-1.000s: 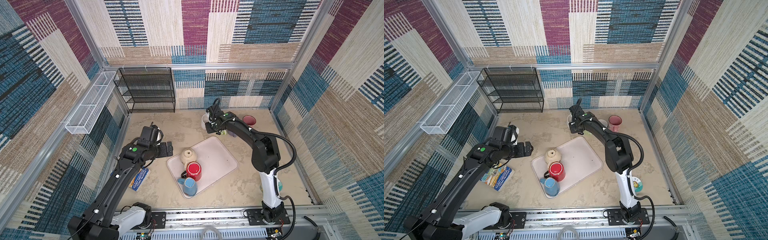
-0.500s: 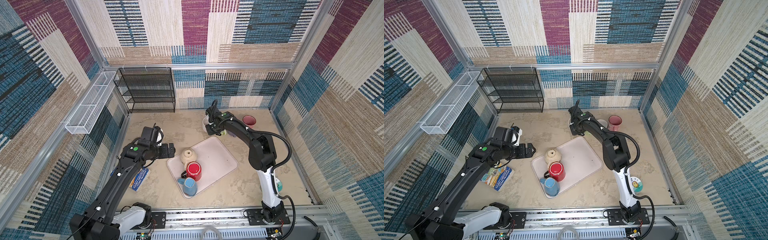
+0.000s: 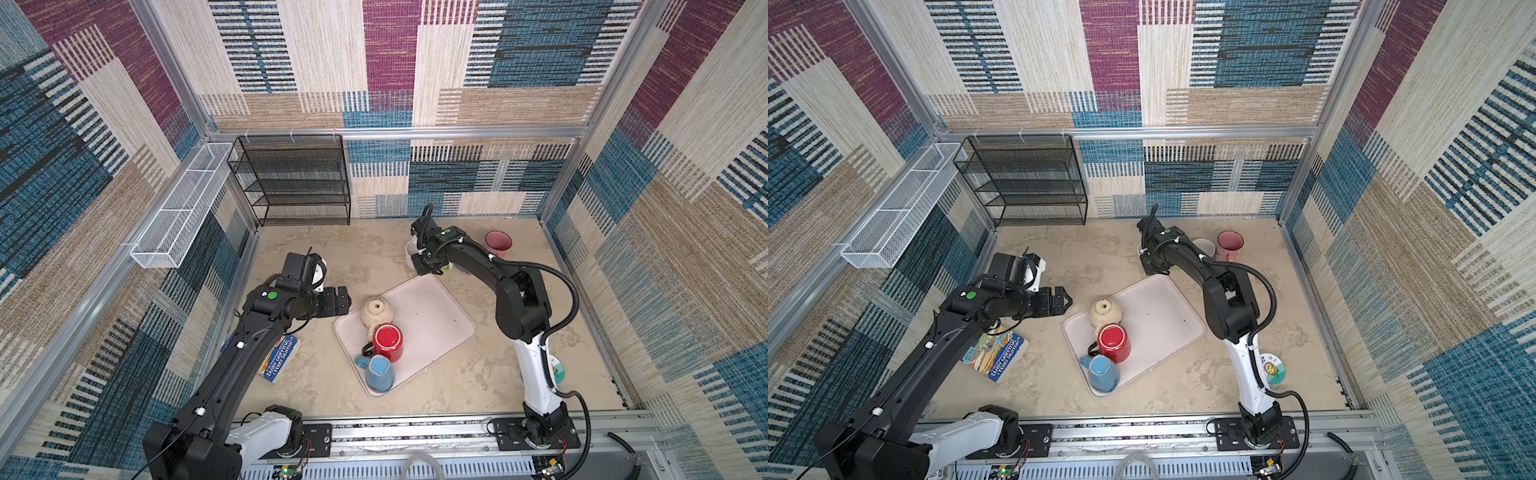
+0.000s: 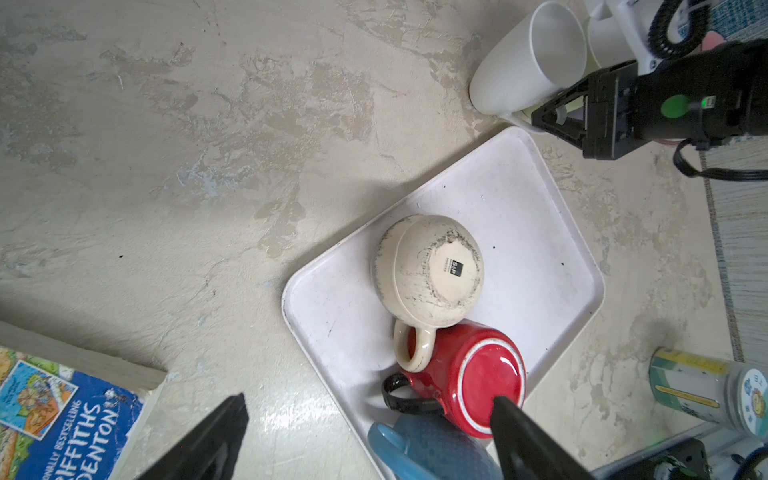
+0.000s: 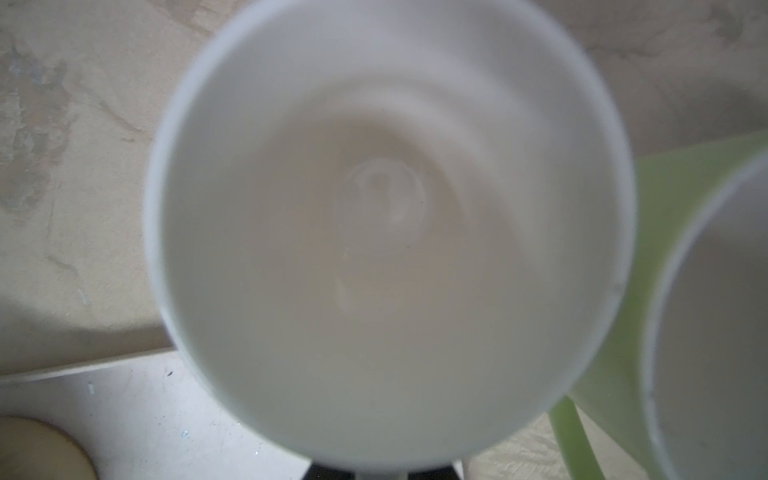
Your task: Turn the mug right side up
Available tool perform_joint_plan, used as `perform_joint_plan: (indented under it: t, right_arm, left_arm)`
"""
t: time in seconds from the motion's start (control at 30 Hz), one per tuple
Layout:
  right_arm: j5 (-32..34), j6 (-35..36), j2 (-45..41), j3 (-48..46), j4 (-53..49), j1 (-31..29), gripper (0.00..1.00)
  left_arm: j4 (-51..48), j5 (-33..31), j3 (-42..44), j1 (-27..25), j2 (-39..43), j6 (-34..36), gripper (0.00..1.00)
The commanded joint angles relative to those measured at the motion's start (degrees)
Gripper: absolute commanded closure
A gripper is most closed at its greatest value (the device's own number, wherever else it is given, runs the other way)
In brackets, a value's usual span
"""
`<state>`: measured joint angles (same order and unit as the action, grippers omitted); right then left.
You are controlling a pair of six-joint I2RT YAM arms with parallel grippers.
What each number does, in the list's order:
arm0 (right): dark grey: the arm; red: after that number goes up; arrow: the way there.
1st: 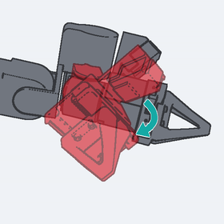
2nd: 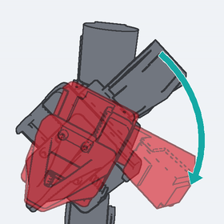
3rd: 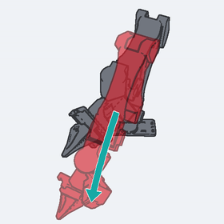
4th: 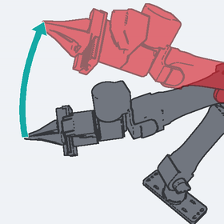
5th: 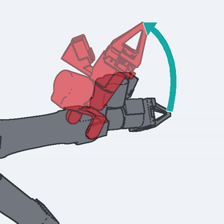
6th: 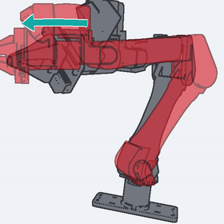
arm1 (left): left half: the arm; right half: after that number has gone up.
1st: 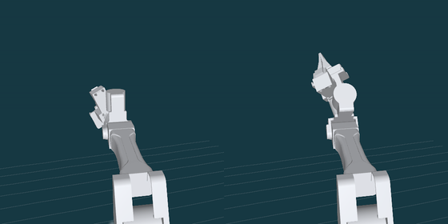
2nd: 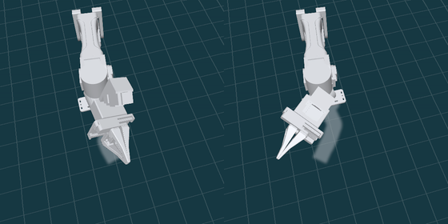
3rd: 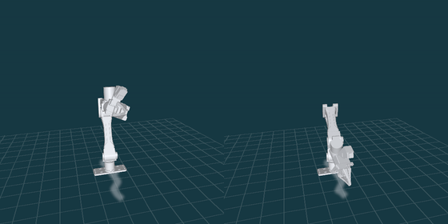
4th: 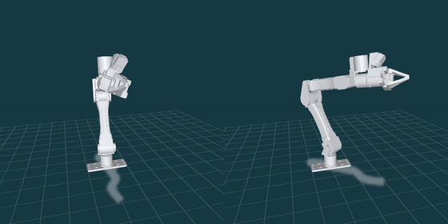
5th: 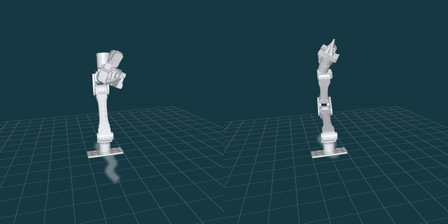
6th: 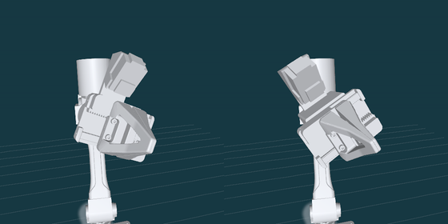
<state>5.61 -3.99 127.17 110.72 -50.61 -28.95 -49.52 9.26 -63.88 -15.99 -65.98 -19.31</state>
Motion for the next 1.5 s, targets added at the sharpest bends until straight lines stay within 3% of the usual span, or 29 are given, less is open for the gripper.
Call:
perform_joint_plan:
  t: [0.0,0.27,0.57,0.83,1.03,1.2,1.3,1.47]
  right_arm:
    - [0.97,0.52,-0.09,0.02,1.32,-0.13,0.91]
    - [0.81,0.48,-0.94,0.49,1.2,-0.06,0.66]
    - [1.21,0.39,-2.92,0.3,1.69,-0.1,0.5]
    - [1.32,-0.4,-9.16,-5.66,7.66,-0.43,0.38]
    - [-0.45,-1.38,-20.06,-15.23,17.33,-0.84,0.36]
    - [-5.22,-1.93,-32.73,-30.86,29.78,-1.37,0.35]
    - [-7.27,-2.81,-40.21,-39.28,36.1,-1.42,0.33]
    - [-6.52,-5.81,-51.45,-50.28,44.5,-1.38,0.28]
  left_arm:
    - [0.74,0.77,0.07,0.08,0.01,1.53,0.05]
    - [0.61,0.13,0.16,0.18,0.23,1.64,0.01]
    - [0.73,1.13,0.34,0.14,0.77,2.0,0.0]
    - [0.74,1.64,0.16,-1.59,0.94,3.3,0.07]
    - [-0.64,-4.83,-0.23,-7.97,0.85,3.84,0.1]
    - [-2.21,-9.47,-1.62,-15.93,-0.21,4.14,0.14]
    - [-3.8,-9.9,-3.36,-19.2,-1.7,5.06,0.26]
    - [-5.25,-9.26,-4.85,-22.78,-3.69,5.34,0.35]
